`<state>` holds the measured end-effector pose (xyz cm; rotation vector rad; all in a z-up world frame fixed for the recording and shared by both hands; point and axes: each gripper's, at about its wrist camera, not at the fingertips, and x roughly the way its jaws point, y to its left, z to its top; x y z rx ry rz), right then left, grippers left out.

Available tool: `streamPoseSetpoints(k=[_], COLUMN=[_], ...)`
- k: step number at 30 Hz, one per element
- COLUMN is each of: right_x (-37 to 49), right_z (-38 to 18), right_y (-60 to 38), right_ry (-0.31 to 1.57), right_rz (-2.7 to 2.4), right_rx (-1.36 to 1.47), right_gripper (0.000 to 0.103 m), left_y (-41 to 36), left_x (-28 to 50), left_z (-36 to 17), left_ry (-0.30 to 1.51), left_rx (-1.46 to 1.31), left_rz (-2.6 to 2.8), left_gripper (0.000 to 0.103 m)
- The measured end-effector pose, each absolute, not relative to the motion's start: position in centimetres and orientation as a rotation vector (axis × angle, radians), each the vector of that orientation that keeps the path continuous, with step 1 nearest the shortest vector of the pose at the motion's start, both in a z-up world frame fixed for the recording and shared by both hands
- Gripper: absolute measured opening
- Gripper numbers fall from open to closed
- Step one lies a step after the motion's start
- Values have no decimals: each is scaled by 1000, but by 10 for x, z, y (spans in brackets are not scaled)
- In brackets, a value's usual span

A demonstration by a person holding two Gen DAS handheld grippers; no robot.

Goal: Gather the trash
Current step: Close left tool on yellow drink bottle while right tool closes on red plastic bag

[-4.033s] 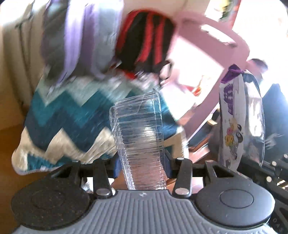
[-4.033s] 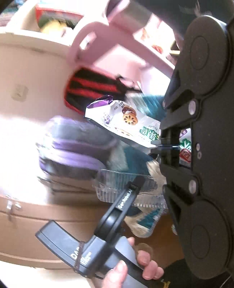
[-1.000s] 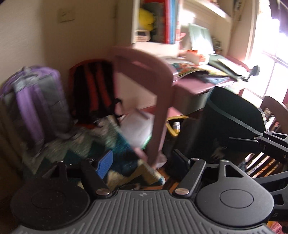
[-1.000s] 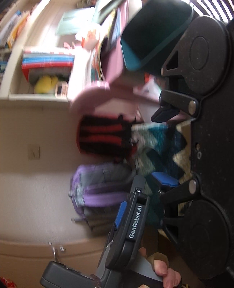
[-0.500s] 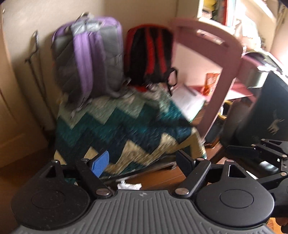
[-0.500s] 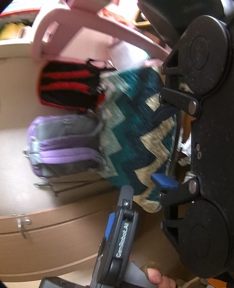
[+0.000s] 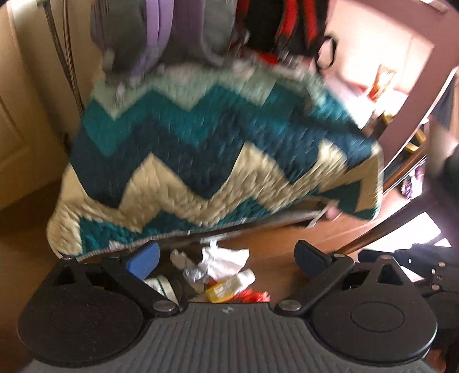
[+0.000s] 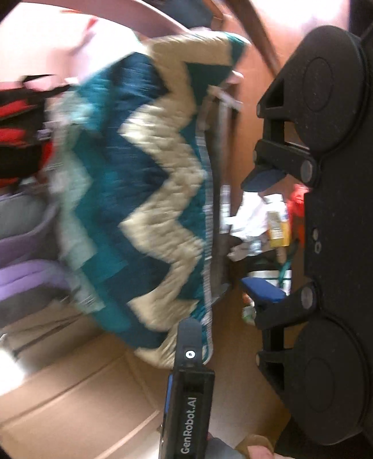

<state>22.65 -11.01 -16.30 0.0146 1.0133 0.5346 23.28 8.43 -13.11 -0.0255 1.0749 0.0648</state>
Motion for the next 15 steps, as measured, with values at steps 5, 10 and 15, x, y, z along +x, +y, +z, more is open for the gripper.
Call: streamPoseSetpoints(k=[5, 10, 15], right_x=[252, 280, 303], right_z=[-242, -312, -368], right_y=[-97, -93, -89], right_ry=[1190, 1345, 1421], right_rz=[465, 366, 369], right_rx=[56, 104, 48], right_gripper=[65, 65, 65], left_y=[95, 100, 98], left_x=[268, 290, 303], left_z=[-215, -287, -343], left_ry=[1246, 1349, 1381], left_rx=[11, 112, 281], left_rz=[64, 22, -80], left_gripper=[101, 101, 101])
